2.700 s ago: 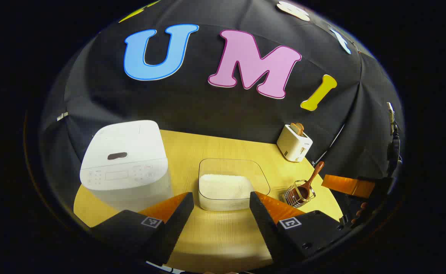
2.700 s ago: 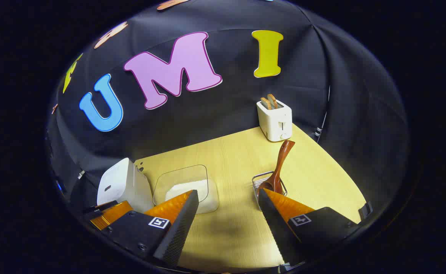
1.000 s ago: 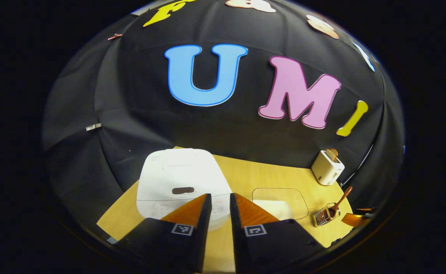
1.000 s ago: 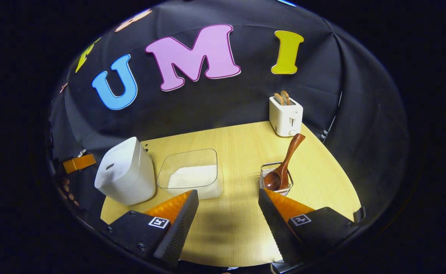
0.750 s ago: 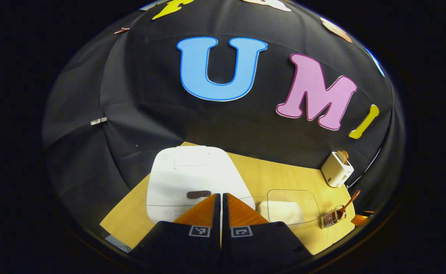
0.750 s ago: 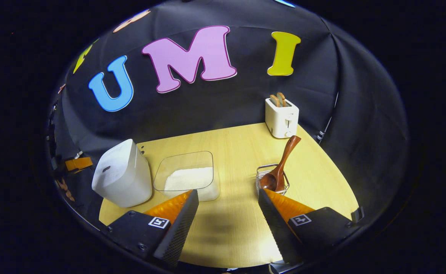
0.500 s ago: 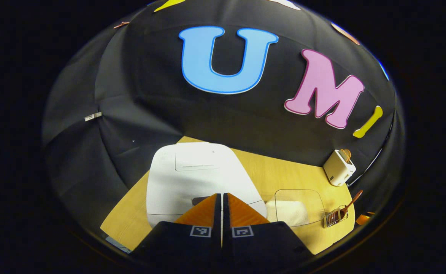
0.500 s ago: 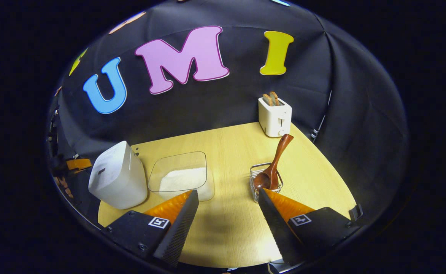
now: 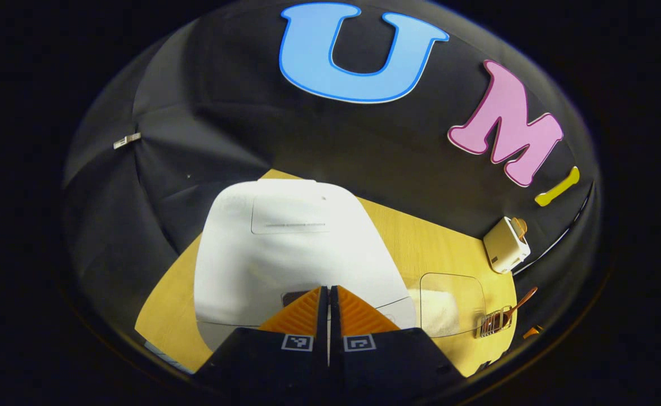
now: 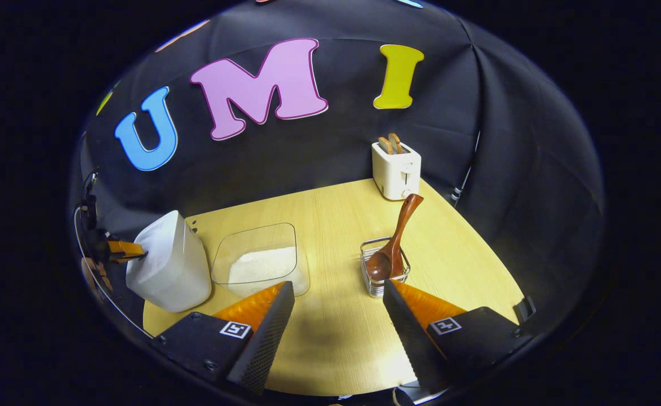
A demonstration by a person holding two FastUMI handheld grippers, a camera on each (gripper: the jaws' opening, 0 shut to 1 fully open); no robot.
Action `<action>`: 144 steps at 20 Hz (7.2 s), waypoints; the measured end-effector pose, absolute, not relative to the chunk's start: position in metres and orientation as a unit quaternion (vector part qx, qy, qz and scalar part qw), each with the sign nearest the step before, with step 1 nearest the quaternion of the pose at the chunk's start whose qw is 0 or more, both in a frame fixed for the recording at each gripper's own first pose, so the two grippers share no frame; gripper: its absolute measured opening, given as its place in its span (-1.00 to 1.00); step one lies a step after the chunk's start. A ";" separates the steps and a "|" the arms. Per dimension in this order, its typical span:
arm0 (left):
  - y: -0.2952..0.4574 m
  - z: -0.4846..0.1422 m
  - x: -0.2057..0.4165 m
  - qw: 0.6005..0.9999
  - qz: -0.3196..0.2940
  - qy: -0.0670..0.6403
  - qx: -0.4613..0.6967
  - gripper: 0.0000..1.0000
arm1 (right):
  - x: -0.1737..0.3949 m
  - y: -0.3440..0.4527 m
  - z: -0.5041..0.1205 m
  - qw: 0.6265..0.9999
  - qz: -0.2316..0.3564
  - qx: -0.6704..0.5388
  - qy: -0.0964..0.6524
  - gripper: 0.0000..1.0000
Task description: Close the left gripper, press the button to open the rice cooker; take a wooden spoon from the chopstick holder with the right hand, scoop a spoonful of rice and pour it into the rice cooker, then put the wooden spoon back into the chopstick holder.
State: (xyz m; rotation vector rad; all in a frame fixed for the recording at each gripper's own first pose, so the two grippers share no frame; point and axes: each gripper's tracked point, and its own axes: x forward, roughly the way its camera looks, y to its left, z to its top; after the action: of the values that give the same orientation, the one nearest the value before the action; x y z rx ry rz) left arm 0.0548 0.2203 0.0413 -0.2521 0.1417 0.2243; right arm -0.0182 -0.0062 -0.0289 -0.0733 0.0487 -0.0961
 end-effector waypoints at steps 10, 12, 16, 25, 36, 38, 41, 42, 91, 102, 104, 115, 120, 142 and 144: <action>0.225 0.032 0.058 0.976 0.112 0.105 -0.153 -0.87 | -0.012 0.001 -0.034 0.998 -0.035 -0.041 0.031 0.97; 0.224 0.030 0.057 0.976 0.107 0.124 -0.144 -0.88 | -0.013 0.003 -0.036 0.998 -0.030 -0.041 0.032 0.97; 0.223 0.033 0.058 0.977 0.117 0.132 -0.123 -0.88 | -0.010 0.005 -0.041 0.999 -0.023 -0.031 0.036 0.97; 0.220 0.164 0.003 0.986 0.135 -0.099 -0.007 -0.88 | -0.021 0.024 -0.029 0.999 -0.032 -0.035 0.008 0.97; 0.203 0.182 -0.066 0.984 0.047 -0.172 -0.030 -0.89 | -0.033 0.058 -0.031 0.998 -0.060 -0.032 -0.017 0.97; 0.196 0.169 -0.068 0.985 0.035 -0.169 -0.031 -0.89 | -0.034 0.057 -0.028 0.997 -0.063 -0.035 -0.019 0.97; 0.172 0.148 -0.065 0.988 0.015 -0.152 -0.023 -0.82 | -0.031 0.049 -0.017 0.997 -0.067 -0.037 -0.025 0.97; 0.165 0.143 -0.063 0.988 0.010 -0.150 -0.022 -0.77 | -0.031 0.045 -0.011 0.996 -0.069 -0.037 -0.030 0.97; 0.033 0.046 -0.061 0.994 0.104 -0.043 0.006 0.91 | 0.208 -0.132 -0.019 0.991 -0.018 0.057 0.116 -0.62; 0.057 0.051 -0.077 0.994 0.084 -0.074 -0.002 0.91 | 0.155 -0.107 0.071 0.999 -0.043 0.012 -0.001 -0.63; 0.067 0.051 -0.081 0.993 0.083 -0.079 -0.011 0.91 | 0.143 -0.097 0.085 0.999 -0.042 0.007 -0.012 -0.62; 0.119 0.070 -0.100 0.989 0.081 -0.115 -0.034 0.91 | 0.136 0.058 0.103 0.997 0.044 -0.053 -0.047 -0.63; 0.140 0.075 -0.100 0.989 0.094 -0.114 -0.028 0.92 | 0.167 0.110 0.070 0.994 0.060 -0.084 -0.046 -0.63; 0.198 0.014 -0.097 0.994 0.081 -0.050 -0.059 0.90 | 0.231 0.153 -0.070 0.999 0.002 -0.054 -0.003 -0.62; 0.196 0.014 -0.099 0.994 0.078 -0.052 -0.063 0.90 | 0.226 0.158 -0.073 0.999 0.008 -0.048 0.002 -0.62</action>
State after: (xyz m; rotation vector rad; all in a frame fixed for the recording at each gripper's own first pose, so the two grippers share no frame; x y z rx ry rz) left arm -0.0992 0.1960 0.0143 -0.1266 -0.1041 0.1567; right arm 0.2259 0.1581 -0.0732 -0.0967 0.0030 0.0153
